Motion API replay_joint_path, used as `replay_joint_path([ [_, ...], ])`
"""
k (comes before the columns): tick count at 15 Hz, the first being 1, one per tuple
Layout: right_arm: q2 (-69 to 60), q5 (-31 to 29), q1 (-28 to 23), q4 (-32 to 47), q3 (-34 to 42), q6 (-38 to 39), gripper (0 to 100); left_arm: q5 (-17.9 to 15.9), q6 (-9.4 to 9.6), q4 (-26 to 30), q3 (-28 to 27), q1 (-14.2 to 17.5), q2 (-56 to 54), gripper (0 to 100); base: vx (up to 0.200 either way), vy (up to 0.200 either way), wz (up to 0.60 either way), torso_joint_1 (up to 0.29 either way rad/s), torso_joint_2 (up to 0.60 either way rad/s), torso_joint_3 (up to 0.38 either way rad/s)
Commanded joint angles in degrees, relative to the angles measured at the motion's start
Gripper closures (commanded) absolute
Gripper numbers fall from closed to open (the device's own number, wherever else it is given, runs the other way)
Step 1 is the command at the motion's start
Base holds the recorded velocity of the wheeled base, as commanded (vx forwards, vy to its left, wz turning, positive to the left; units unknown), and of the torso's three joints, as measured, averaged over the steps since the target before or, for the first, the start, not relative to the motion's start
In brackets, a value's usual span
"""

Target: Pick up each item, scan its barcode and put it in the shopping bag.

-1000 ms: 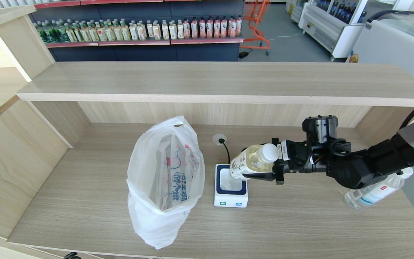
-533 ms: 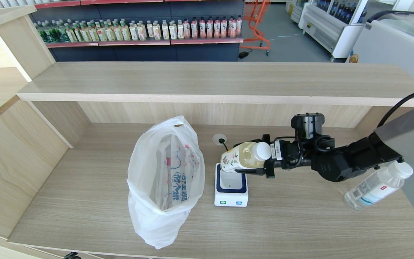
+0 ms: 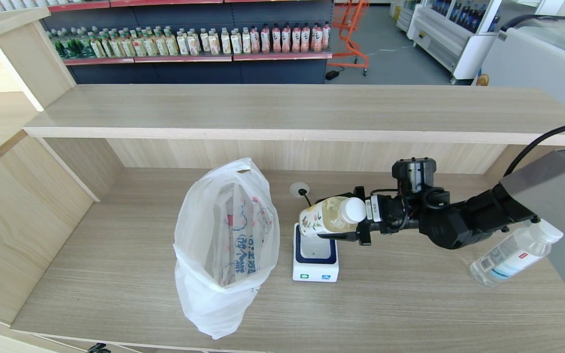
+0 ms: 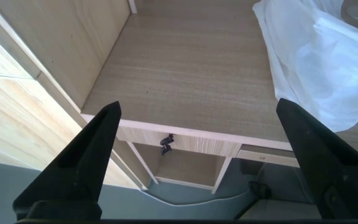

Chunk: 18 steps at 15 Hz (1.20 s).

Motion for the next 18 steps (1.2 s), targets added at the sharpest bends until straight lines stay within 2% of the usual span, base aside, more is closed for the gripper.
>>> replay_joint_path([
  [1,0.04,-0.07,0.0,0.06,-0.02,0.05,100,0.03,0.01,0.01,0.0,0.0,0.06,0,0.0,0.0,0.0,0.0,0.0,0.0],
  [7,-0.84,-0.07,0.0,0.59,0.24,0.84,100,0.03,0.01,0.01,0.0,0.0,-0.02,0,0.0,0.0,0.0,0.0,0.0,0.0],
  [10,-6.9,-0.16,-1.32,0.59,3.67,7.52,100,0.03,0.01,0.01,0.0,0.0,0.06,0,0.0,0.0,0.0,0.0,0.0,0.0],
  [12,-16.22,-0.07,-4.48,0.59,11.31,17.89,100,0.03,0.01,0.01,0.0,0.0,0.06,0,0.0,0.0,0.0,0.0,0.0,0.0],
  [13,-23.51,-0.07,-5.97,0.5,15.89,26.15,100,0.03,0.01,0.01,0.0,0.0,-0.02,0,0.0,0.0,0.0,0.0,0.0,0.0],
  [14,-29.4,-0.16,-7.03,0.5,18.52,33.45,100,0.03,0.01,0.01,0.0,0.0,0.06,0,0.0,0.0,0.0,0.0,0.0,0.0],
  [15,-31.95,-0.16,-7.2,0.5,19.66,37.05,100,0.03,0.01,0.01,0.0,0.0,0.06,0,0.0,0.0,0.0,0.0,0.0,0.0],
  [16,-40.13,-1.83,-7.12,0.59,23.62,51.29,100,0.03,0.01,0.01,0.0,0.0,0.06,0,0.0,0.0,0.0,0.0,0.0,0.0],
  [18,-46.72,-9.82,-4.22,0.59,27.22,65.26,100,0.03,0.01,0.01,0.0,0.0,0.06,0,0.0,0.0,0.0,0.0,0.0,0.0],
])
